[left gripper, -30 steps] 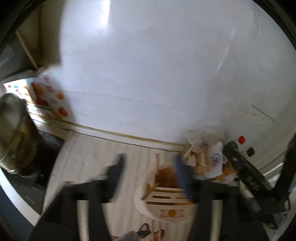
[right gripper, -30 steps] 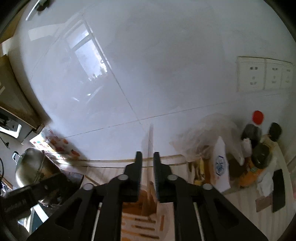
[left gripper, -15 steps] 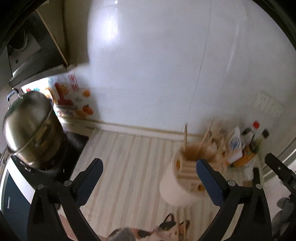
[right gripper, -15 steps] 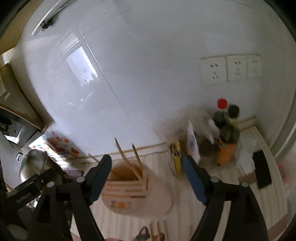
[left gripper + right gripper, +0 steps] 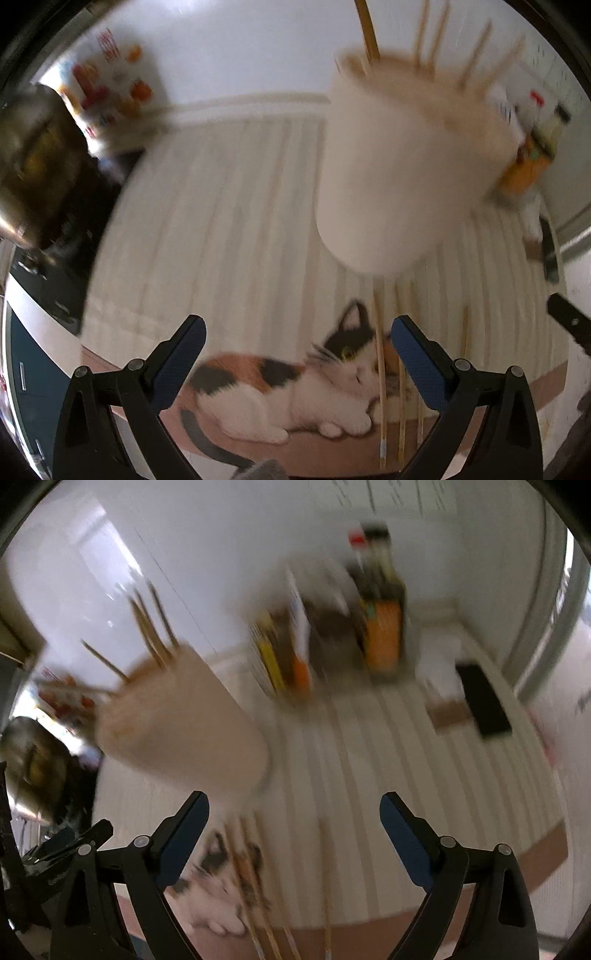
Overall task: Organize utensils
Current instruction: 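Move both open tools back down to the chopsticks on the mat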
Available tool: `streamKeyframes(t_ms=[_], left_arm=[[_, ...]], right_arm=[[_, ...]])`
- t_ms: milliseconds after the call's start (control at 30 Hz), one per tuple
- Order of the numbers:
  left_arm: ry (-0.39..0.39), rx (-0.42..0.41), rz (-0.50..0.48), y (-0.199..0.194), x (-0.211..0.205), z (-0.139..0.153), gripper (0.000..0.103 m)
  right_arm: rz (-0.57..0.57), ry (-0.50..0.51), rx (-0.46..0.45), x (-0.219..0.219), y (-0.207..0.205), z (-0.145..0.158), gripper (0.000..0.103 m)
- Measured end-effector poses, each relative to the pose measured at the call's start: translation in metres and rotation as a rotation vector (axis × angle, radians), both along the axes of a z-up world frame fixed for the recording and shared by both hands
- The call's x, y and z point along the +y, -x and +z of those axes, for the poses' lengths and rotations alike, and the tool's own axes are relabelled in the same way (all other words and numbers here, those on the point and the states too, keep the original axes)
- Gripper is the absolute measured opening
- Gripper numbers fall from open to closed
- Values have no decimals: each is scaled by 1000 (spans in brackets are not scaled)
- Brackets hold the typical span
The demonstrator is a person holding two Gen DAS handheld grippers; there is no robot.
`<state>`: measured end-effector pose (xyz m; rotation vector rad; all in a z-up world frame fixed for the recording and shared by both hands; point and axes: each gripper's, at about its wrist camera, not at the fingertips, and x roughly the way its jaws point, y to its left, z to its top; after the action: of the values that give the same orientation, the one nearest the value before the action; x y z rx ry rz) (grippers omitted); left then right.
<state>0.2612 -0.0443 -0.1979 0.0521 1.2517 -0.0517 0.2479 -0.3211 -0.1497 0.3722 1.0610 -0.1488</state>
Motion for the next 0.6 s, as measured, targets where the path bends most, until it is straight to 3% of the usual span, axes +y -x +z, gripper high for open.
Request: streamKeyframes(t_ms=[33, 100, 200, 300, 433, 533, 600], left_arm=[[9, 25, -4, 2, -5, -9, 102], [18, 75, -20, 6, -15, -29, 101], [18, 148, -54, 11, -32, -57, 84], [9, 198, -89, 16, -47, -79, 76], [1, 231, -116, 22, -62, -95, 73], [2, 248, -130, 24, -70, -103, 59], [5, 262, -135, 25, -75, -109, 40]], right_arm=[[-3, -13, 32, -3, 4, -12, 70], [-8, -14, 95, -7, 8, -33, 51], [-9, -37, 164, -11, 16, -63, 41], [-7, -42, 212, -14, 23, -84, 39], [-10, -43, 251, -17, 28, -102, 39], [-10, -39, 268, -20, 28, -110, 39], [-9, -32, 277, -20, 30, -113, 39]])
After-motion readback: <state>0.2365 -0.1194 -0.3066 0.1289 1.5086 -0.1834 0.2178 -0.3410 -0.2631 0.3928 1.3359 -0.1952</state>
